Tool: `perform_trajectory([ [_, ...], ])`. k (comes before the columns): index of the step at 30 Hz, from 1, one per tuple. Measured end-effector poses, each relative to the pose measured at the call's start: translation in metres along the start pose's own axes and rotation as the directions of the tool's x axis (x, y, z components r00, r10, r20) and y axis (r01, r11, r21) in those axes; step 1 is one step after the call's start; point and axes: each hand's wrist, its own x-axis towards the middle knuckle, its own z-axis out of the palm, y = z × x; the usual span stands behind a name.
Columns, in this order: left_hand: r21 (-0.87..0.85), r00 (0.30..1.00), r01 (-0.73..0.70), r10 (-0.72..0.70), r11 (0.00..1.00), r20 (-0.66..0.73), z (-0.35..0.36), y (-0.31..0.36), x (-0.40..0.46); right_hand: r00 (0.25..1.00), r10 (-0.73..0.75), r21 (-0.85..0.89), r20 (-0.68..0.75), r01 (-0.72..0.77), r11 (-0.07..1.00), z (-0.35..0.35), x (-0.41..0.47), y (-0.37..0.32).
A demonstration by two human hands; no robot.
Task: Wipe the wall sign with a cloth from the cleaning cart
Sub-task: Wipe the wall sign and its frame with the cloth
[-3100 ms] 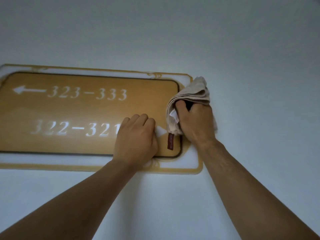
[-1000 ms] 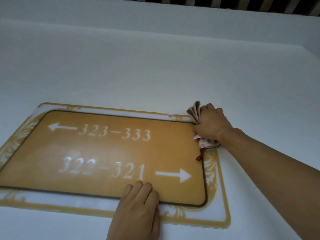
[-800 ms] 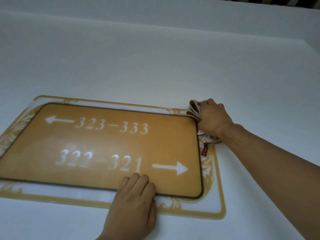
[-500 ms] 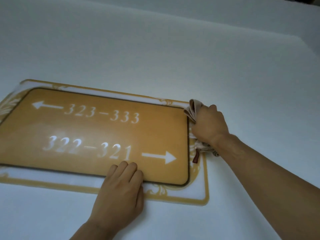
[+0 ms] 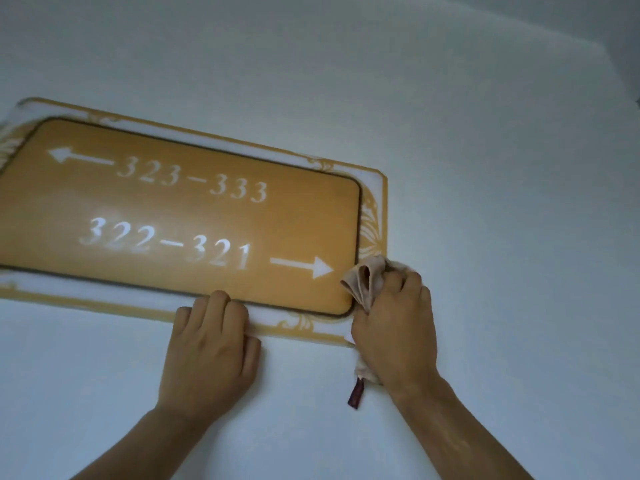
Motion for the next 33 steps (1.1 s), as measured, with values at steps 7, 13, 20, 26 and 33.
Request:
perform_trajectory([
  [7, 0.004, 0.998, 0.017, -0.017, 1.0, 0.064, -0.009, -0.002, -0.033, 0.996, 0.089, 0.109, 0.031, -0.091, 0.99, -0.005, -0.054, -0.005],
  [13, 0.008, 0.995, 0.003, -0.004, 1.0, 0.104, -0.015, -0.004, -0.061, 0.969, 0.235, 0.209, 0.082, -0.247, 0.946, -0.002, -0.073, -0.015],
  [20, 0.027, 0.991, 0.012, -0.015, 1.0, 0.13, -0.018, -0.005, -0.071, 0.93, 0.336, 0.302, 0.148, -0.366, 0.88, 0.0, -0.089, -0.028],
  [26, 0.031, 0.984, 0.019, -0.024, 0.999, 0.177, -0.021, -0.003, -0.067, 0.899, 0.39, 0.346, 0.2, -0.437, 0.83, 0.001, -0.094, -0.046],
  [33, -0.072, 0.92, -0.239, 0.249, 0.968, 0.302, -0.034, -0.028, -0.063, 0.941, 0.276, 0.22, 0.195, -0.316, 0.923, 0.004, -0.108, -0.094],
])
